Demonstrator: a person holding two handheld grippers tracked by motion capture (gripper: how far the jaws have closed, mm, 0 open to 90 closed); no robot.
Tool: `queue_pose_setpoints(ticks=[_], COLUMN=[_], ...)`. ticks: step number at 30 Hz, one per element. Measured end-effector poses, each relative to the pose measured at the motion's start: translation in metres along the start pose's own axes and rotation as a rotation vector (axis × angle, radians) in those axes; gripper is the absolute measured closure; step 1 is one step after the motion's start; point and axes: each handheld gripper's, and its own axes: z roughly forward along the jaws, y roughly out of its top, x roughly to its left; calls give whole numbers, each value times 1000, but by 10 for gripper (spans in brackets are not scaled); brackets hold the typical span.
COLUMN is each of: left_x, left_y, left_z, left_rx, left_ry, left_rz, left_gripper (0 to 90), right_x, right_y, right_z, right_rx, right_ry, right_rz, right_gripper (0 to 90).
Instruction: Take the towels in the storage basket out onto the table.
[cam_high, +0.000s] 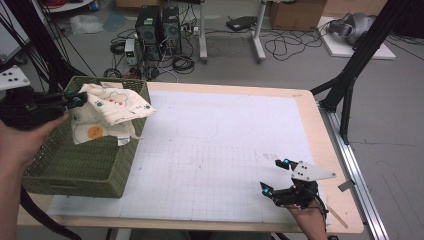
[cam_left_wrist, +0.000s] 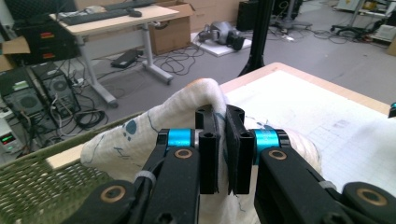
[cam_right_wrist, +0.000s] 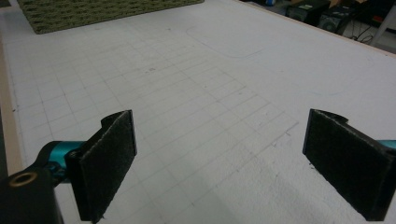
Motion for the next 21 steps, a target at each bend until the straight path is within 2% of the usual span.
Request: queue_pose_setpoints(ticks=[18,21], left_x=[-27,-34], left_y=[13,16], left_z=[30,39], left_rx=[-7,-11], left_ry=[-83,-108], left_rz=[33,39], left_gripper=[847,847], right_x=[0,0], right_y=[1,1], right_z=[1,1], right_rx=[-1,-2], right_ry=[5,5], right_rz=[-2,-2], right_gripper=[90,89])
